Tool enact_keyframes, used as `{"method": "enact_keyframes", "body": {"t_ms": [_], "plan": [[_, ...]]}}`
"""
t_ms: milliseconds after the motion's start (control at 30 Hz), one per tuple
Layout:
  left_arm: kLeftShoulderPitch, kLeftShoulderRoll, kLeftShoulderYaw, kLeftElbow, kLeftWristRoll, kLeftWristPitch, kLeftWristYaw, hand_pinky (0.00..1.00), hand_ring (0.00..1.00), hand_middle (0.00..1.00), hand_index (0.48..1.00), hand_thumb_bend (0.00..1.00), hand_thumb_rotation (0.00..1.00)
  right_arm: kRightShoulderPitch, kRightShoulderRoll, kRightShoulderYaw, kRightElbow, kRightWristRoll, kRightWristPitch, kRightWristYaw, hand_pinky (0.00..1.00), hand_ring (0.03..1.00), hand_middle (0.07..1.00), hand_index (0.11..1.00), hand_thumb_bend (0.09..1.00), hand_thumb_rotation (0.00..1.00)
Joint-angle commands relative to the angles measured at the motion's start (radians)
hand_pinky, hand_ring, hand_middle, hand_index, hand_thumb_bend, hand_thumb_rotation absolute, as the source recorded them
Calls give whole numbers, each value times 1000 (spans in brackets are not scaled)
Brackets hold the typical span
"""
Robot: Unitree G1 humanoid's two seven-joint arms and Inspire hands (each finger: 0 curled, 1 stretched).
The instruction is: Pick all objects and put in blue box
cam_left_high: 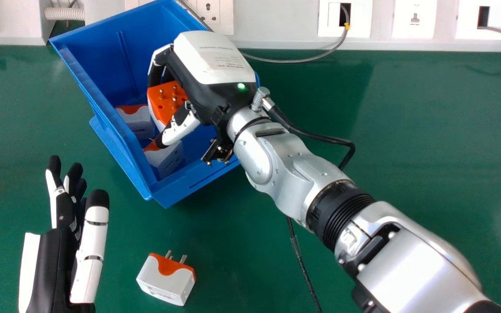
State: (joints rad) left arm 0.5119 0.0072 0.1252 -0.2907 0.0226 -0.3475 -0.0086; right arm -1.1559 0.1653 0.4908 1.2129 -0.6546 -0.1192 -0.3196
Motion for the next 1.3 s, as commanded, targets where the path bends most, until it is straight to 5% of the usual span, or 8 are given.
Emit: {"method": "enact_keyframes", "body": {"t_ms": [0, 100, 167, 267, 667, 900, 1167, 1267], "plan": [[6, -5, -1, -19, 8, -23, 12, 1000, 1000, 1000, 1000, 401, 922, -63, 62, -16, -13, 29, -15, 19, 318, 394, 518, 515, 510, 0], [6, -10, -4, -20, 4, -23, 17, 1000, 1000, 1000, 1000, 386, 919, -69, 50, -10, -20, 41, -14, 92, 398, 452, 697, 501, 487, 0], [6, -12, -6, -20, 9, -22, 21, 1000, 1000, 1000, 1000, 380, 921, -70, 43, -8, -26, 41, -12, 120, 425, 648, 814, 740, 446, 0], [3, -13, -12, -23, 2, -14, 17, 1000, 1000, 1000, 1000, 380, 928, -64, 33, -1, -31, 30, -22, 124, 435, 737, 872, 854, 433, 0], [-23, -21, -23, 0, -4, -35, 21, 1000, 1000, 1000, 1000, 464, 869, -48, 19, -1, -30, 30, -25, 143, 442, 825, 904, 881, 422, 0], [-25, -26, -26, 3, 4, -40, 27, 1000, 1000, 1000, 1000, 414, 885, -45, 15, 17, -25, 12, -19, 138, 442, 830, 908, 888, 419, 0], [-31, -22, -24, 9, -6, -39, 17, 1000, 1000, 1000, 1000, 417, 887, -35, 12, 14, -37, 26, -25, 144, 444, 832, 908, 889, 412, 0], [-29, -22, -24, 1, 17, -31, 26, 1000, 1000, 1000, 1000, 425, 897, -23, 7, 15, -47, 23, -35, 123, 442, 824, 892, 874, 414, 0]]}}
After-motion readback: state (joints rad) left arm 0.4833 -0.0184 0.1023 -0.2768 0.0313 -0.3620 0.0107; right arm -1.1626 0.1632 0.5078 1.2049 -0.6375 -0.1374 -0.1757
